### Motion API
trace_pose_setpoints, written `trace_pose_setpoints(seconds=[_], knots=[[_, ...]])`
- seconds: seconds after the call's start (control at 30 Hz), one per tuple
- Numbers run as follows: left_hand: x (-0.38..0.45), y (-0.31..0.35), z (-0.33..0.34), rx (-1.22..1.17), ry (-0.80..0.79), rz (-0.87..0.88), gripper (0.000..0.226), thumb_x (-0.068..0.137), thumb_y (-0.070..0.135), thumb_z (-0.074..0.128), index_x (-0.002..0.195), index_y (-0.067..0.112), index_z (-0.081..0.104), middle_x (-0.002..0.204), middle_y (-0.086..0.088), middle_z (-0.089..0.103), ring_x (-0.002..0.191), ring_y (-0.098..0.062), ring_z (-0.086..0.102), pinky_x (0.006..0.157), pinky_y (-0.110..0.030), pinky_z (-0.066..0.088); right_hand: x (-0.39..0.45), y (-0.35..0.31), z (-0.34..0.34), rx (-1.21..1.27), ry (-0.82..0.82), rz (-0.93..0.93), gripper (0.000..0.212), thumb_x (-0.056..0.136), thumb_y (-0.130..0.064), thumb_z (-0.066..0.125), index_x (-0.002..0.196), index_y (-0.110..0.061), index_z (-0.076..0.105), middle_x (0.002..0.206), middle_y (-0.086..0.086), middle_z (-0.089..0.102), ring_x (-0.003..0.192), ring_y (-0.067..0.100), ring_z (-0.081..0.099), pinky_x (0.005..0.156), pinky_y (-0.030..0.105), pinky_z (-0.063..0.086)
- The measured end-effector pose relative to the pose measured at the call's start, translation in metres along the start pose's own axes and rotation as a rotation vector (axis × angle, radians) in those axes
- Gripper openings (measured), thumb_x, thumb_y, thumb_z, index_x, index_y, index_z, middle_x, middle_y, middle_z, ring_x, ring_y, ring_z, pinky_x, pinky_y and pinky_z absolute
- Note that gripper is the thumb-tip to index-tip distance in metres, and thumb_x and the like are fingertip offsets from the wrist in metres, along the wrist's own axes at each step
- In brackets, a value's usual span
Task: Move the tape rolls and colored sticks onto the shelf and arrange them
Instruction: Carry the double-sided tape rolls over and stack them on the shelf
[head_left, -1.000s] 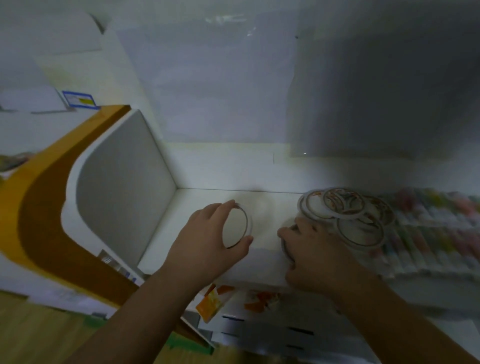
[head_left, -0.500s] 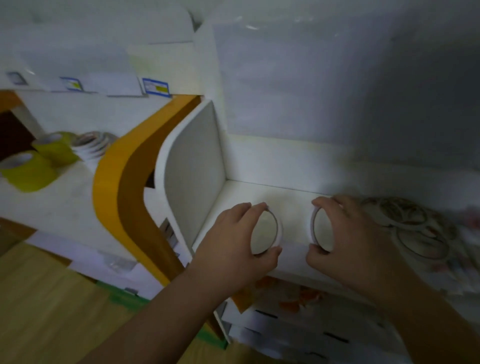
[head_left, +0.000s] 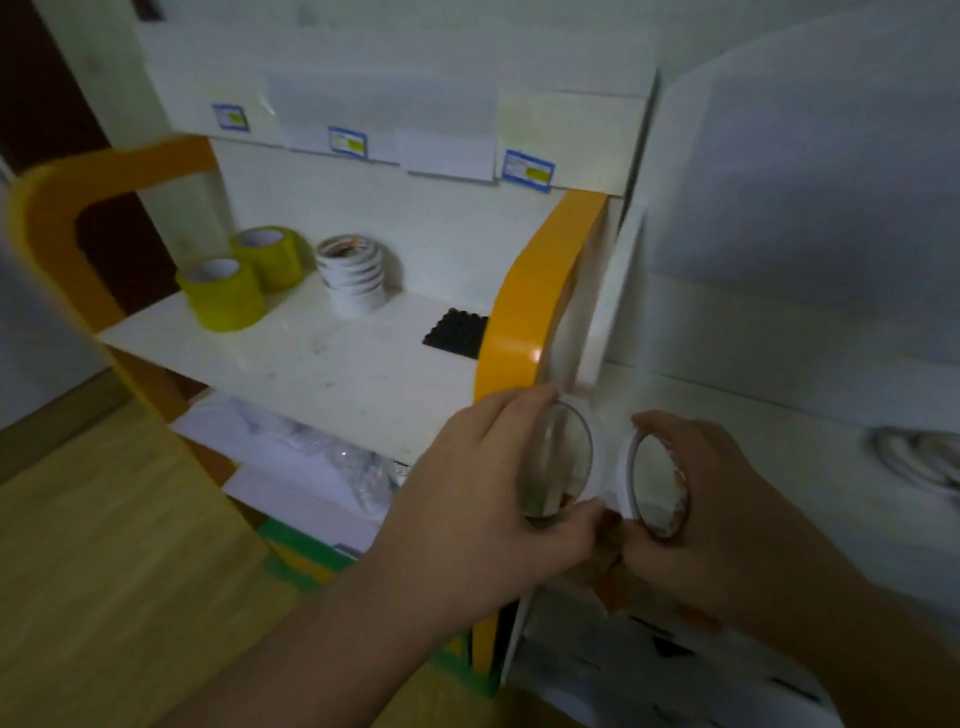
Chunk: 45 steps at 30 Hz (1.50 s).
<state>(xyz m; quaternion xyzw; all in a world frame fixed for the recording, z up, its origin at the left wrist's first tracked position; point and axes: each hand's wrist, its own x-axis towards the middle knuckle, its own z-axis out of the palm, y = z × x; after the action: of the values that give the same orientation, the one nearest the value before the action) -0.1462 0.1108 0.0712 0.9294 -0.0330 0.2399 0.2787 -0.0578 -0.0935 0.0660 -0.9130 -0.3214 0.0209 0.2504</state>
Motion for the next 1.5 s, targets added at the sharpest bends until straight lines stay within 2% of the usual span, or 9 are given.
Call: trace_pose_setpoints(seconds=[0.1,0.2,0.37,0.5,0.7,1.0,1.23,1.43,1.5], knots=[[-0.018,-0.034,-0.035,0.038,0.056,-0.038,0.078,0.077,0.061,0.063,0.144,0.03,0.039,0.138,0.017,0.046,0.123,0.002,0.043,0.098,-0.012,0.036,0.01,-0.043,0.022,-0.011,-0.032,-0.064,0.088,0.065,-0.063,0.065,0.143,-0.042,0.028,0.126,-0.02,0.034,0.096,0.002,0.053,0.071,0.01,0.043],[-0.033,-0.07,-0.065,0.104,0.081,-0.093,0.076,0.076,0.059,0.062,0.142,0.028,0.042,0.137,0.014,0.046,0.124,-0.001,0.041,0.097,-0.001,0.025,0.021,-0.083,0.047,0.037,-0.024,-0.093,0.088,0.068,-0.053,0.069,0.144,-0.044,0.026,0.128,-0.024,0.029,0.107,0.005,0.046,0.085,0.023,0.044],[-0.058,-0.127,-0.099,0.181,0.097,-0.196,0.08,0.075,0.054,0.067,0.146,0.027,0.04,0.143,0.008,0.044,0.128,-0.014,0.044,0.102,-0.03,0.044,0.044,-0.141,0.085,0.098,-0.043,-0.126,0.086,0.072,-0.031,0.074,0.142,-0.045,0.026,0.123,-0.023,0.03,0.113,0.005,0.041,0.09,0.03,0.048],[-0.067,-0.161,-0.115,0.23,0.091,-0.25,0.077,0.078,0.047,0.072,0.145,0.024,0.042,0.141,0.005,0.047,0.126,-0.014,0.043,0.1,-0.024,0.036,0.067,-0.167,0.103,0.122,-0.024,-0.116,0.085,0.07,-0.035,0.073,0.138,-0.048,0.024,0.129,-0.019,0.033,0.115,0.004,0.041,0.093,0.03,0.049],[-0.063,-0.207,-0.121,0.235,0.089,-0.344,0.076,0.079,0.045,0.071,0.146,0.025,0.042,0.144,0.002,0.047,0.13,-0.018,0.044,0.105,-0.037,0.042,0.113,-0.179,0.123,0.034,0.009,-0.117,0.086,0.068,-0.043,0.07,0.14,-0.046,0.023,0.134,-0.012,0.033,0.121,0.014,0.043,0.093,0.036,0.05],[-0.009,-0.27,-0.13,0.292,0.109,-0.354,0.074,0.077,0.046,0.07,0.143,0.023,0.045,0.141,0.001,0.049,0.128,-0.018,0.044,0.1,-0.034,0.042,0.208,-0.179,0.151,-0.109,0.167,-0.132,0.081,0.072,-0.046,0.065,0.143,-0.034,0.028,0.135,-0.003,0.037,0.118,0.02,0.043,0.072,0.028,0.043],[0.039,-0.318,-0.147,0.322,0.137,-0.383,0.077,0.077,0.053,0.067,0.145,0.032,0.04,0.149,0.006,0.035,0.135,-0.015,0.038,0.099,-0.033,0.044,0.273,-0.186,0.155,-0.067,0.184,-0.133,0.078,0.067,-0.049,0.058,0.14,-0.032,0.034,0.126,-0.002,0.042,0.11,0.025,0.048,0.076,0.035,0.048],[0.095,-0.356,-0.146,0.325,0.138,-0.249,0.069,0.07,0.042,0.07,0.132,0.017,0.055,0.131,-0.001,0.057,0.119,-0.015,0.047,0.096,-0.016,0.03,0.282,-0.183,0.167,0.01,0.216,-0.071,0.079,0.067,-0.047,0.06,0.141,-0.032,0.037,0.128,-0.006,0.041,0.115,0.019,0.046,0.08,0.028,0.044],[0.121,-0.371,-0.146,0.302,0.121,-0.212,0.067,0.068,0.042,0.071,0.128,0.015,0.056,0.124,-0.003,0.061,0.114,-0.018,0.051,0.092,-0.021,0.035,0.284,-0.178,0.176,0.0,0.195,-0.034,0.079,0.069,-0.048,0.06,0.142,-0.034,0.035,0.13,-0.009,0.038,0.118,0.017,0.044,0.082,0.024,0.043]])
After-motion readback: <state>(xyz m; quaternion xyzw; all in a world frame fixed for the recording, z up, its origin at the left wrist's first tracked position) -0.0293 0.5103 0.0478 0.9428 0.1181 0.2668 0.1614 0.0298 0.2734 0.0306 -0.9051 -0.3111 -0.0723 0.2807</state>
